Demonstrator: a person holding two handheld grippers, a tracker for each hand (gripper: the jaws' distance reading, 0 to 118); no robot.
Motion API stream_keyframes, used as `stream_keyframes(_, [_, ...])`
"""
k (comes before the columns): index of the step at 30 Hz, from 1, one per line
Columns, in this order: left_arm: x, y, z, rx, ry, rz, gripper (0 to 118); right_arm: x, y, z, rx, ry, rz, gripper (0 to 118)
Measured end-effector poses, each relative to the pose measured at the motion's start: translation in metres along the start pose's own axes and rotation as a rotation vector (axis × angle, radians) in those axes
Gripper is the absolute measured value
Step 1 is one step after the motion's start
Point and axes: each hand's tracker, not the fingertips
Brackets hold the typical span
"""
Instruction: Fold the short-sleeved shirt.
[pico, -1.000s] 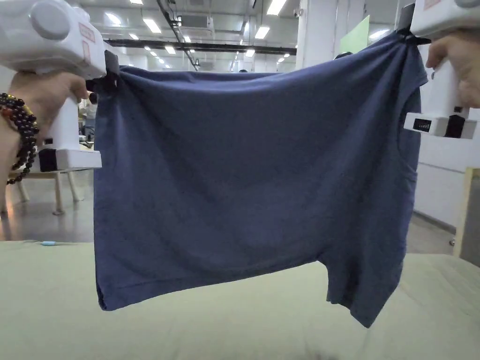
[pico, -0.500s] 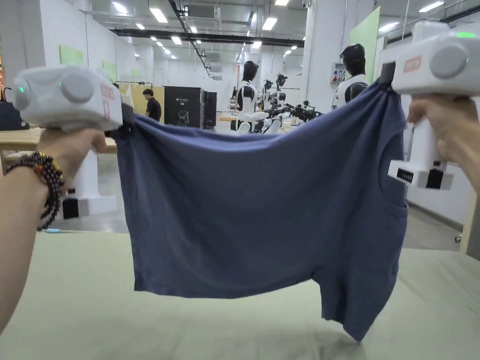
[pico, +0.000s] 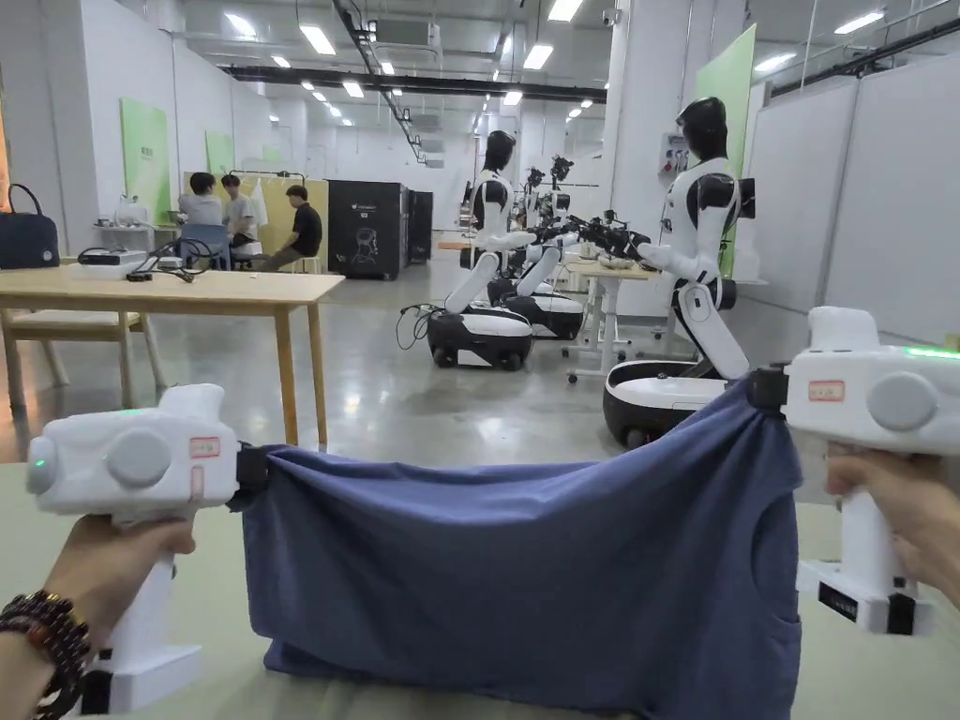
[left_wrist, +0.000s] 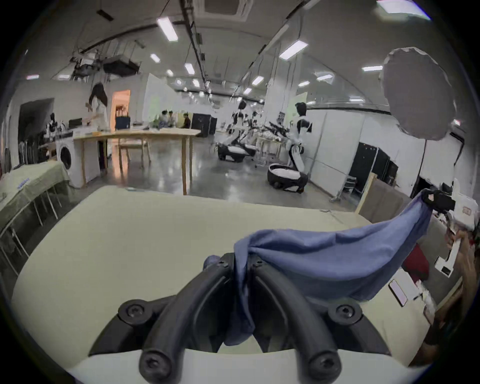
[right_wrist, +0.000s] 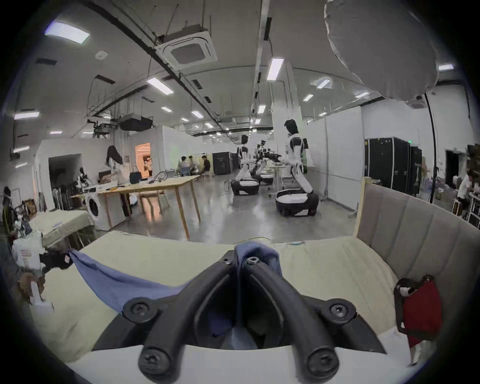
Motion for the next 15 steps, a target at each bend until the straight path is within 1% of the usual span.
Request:
stream_keyframes(1, [0.000, -0.011, 0.016, -0.004, -0.010, -0.001, 7, 0.001, -0.009, 0.018, -0.002, 0.000, 0.017, 2])
stream_keyframes(2, [-0.002, -0.027, 0.033, -0.005, -0.053, 0.003, 7, 0.003, -0.018, 0.040, -0.013, 0.008, 0.034, 2])
stream_keyframes(3, [-0.003, -0.042, 0.048, -0.017, -0.084, -0.007, 7, 0.006, -0.030, 0.060, -0.006, 0.025, 0.026, 2])
stream_keyframes(4, [-0.005, -0.061, 0.063, -0.055, -0.068, -0.036, 7, 0.008, -0.044, 0.083, -0.026, 0.050, 0.032, 2])
stream_keyframes(5, [-0.007, -0.079, 0.076, -0.055, -0.064, -0.047, 7, 0.009, -0.057, 0.103, -0.043, 0.064, 0.034, 2])
stream_keyframes(6, [-0.009, -0.098, 0.092, -0.103, -0.064, -0.070, 7, 0.010, -0.072, 0.123, -0.058, 0.064, 0.044, 2])
stream_keyframes(7, [-0.015, -0.117, 0.105, -0.106, -0.079, -0.061, 7, 0.011, -0.088, 0.144, -0.087, 0.083, 0.069, 2])
stream_keyframes(8, [-0.020, -0.136, 0.120, -0.119, -0.089, -0.058, 7, 0.011, -0.107, 0.166, -0.108, 0.121, 0.107, 2])
stream_keyframes(9, [-0.025, -0.157, 0.136, -0.147, -0.100, -0.049, 7, 0.010, -0.127, 0.186, -0.131, 0.138, 0.157, 2])
stream_keyframes(10, [-0.029, -0.177, 0.151, -0.156, -0.120, -0.039, 7, 0.009, -0.145, 0.203, -0.168, 0.148, 0.185, 2])
stream_keyframes(12, [-0.038, -0.216, 0.174, -0.187, -0.129, -0.022, 7, 0.009, -0.183, 0.235, -0.268, 0.183, 0.193, 2])
stream_keyframes(13, [-0.042, -0.233, 0.184, -0.237, -0.153, -0.025, 7, 0.009, -0.200, 0.246, -0.304, 0.194, 0.196, 2])
stream_keyframes(15, [-0.048, -0.268, 0.202, -0.288, -0.164, -0.029, 7, 0.008, -0.237, 0.265, -0.386, 0.228, 0.248, 2])
